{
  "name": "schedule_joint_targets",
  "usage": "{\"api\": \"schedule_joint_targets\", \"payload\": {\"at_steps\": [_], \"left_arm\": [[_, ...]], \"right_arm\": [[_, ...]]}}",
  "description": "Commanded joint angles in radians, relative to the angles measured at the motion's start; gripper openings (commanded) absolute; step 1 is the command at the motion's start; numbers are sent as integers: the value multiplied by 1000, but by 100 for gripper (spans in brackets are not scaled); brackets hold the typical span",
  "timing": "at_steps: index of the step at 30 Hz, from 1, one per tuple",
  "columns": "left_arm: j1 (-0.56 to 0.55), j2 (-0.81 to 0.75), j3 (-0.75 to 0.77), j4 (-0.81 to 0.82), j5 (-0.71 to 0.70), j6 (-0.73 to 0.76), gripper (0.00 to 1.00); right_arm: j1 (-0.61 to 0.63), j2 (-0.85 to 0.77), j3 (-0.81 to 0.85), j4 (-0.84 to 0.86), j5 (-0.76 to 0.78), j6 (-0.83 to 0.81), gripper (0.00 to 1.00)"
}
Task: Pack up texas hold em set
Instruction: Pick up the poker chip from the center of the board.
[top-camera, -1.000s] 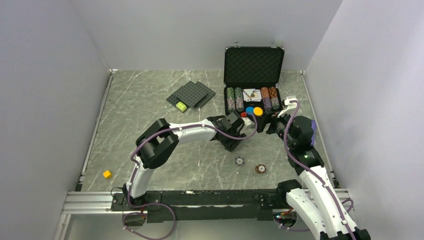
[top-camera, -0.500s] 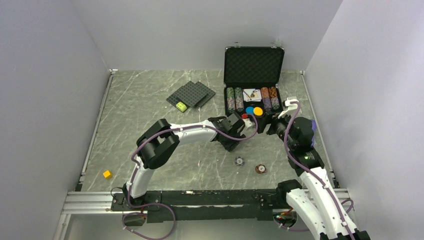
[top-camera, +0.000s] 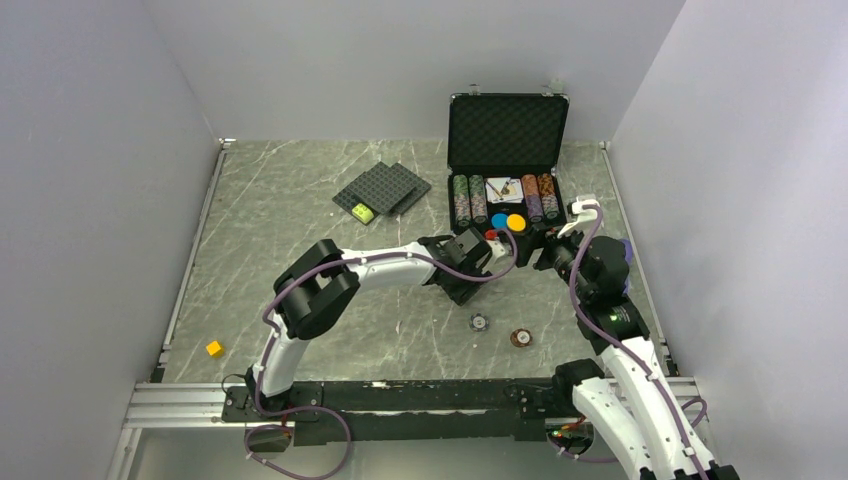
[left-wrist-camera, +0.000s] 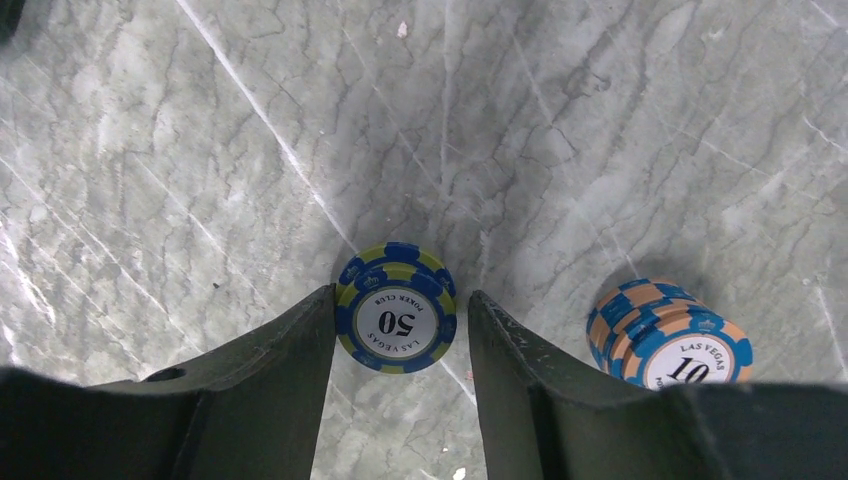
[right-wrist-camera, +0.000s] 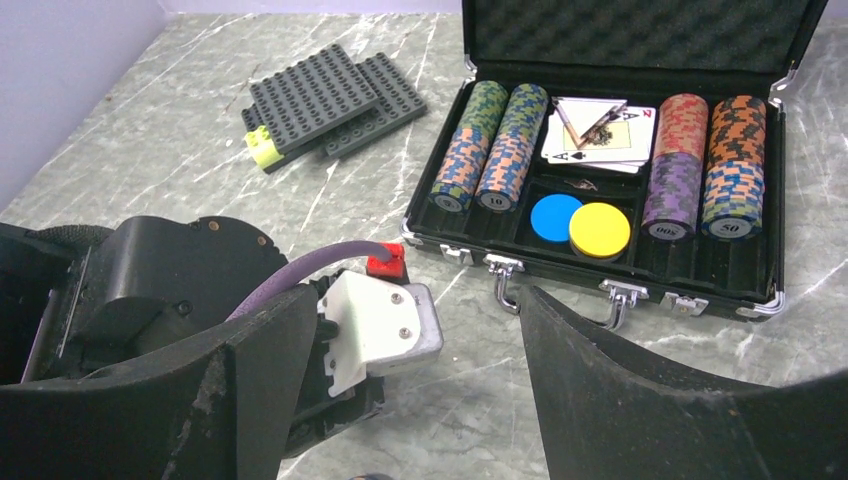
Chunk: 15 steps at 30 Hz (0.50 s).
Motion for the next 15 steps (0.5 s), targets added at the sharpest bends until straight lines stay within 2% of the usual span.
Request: {"api": "schedule_joint_targets", "payload": {"at_steps": [1,10,13,15], "left_arm": [[-52,43,-21,-75,7,46,54],[-53,60,-31,-87,-25,41,40],[-52,68,-31,-92,-37,46,32],[-52,70,-36,-88,-42,50,21]], "right_arm": [[8,-19,6,86,-26,27,79],[7,-37,3,86,-14,29,80],[8,-45,3,86,-11,29,80],[8,-50,-1,88,-6,30,81]]}}
